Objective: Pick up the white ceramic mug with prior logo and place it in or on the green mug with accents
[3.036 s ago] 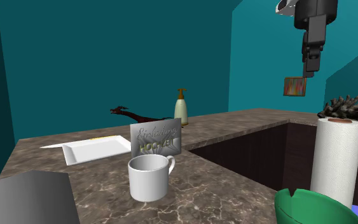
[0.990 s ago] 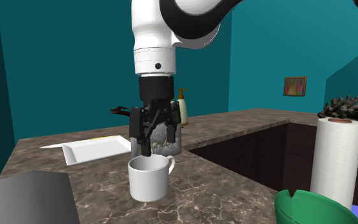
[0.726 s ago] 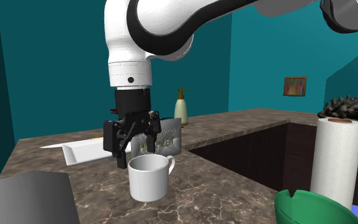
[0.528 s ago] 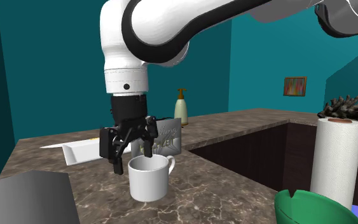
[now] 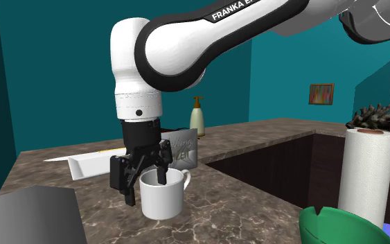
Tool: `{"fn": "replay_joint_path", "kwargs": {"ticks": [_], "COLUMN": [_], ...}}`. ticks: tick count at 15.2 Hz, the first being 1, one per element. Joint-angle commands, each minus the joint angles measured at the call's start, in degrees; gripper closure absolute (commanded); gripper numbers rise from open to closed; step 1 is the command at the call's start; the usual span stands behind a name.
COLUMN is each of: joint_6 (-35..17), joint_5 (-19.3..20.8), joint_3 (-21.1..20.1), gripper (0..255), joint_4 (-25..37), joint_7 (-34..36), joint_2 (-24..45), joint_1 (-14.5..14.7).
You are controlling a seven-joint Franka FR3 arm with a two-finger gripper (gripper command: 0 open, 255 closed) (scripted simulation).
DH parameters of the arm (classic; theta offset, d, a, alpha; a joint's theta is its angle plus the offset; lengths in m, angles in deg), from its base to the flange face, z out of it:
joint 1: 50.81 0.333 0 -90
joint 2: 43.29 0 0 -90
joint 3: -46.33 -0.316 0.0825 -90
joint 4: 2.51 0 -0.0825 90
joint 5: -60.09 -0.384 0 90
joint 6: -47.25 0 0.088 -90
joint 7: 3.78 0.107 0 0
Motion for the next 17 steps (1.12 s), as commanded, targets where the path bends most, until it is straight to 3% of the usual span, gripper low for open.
{"fn": "replay_joint_path", "kwargs": {"ticks": [1,5,6,17], "joint_6": [-0.1,-0.1,-0.1,1.2], "joint_5": [0.0,0.0,0.0,-0.1], "joint_3": [0.0,0.0,0.0,-0.1], "gripper": [0,0,255,255], "joint_4": [0.0,0.0,0.0,0.7], "joint_7": [0.0,0.0,0.0,-0.1], "joint_2": [0.1,0.1,0.1,-0.5], "joint_1": [0.0,0.0,0.0,0.0]}}
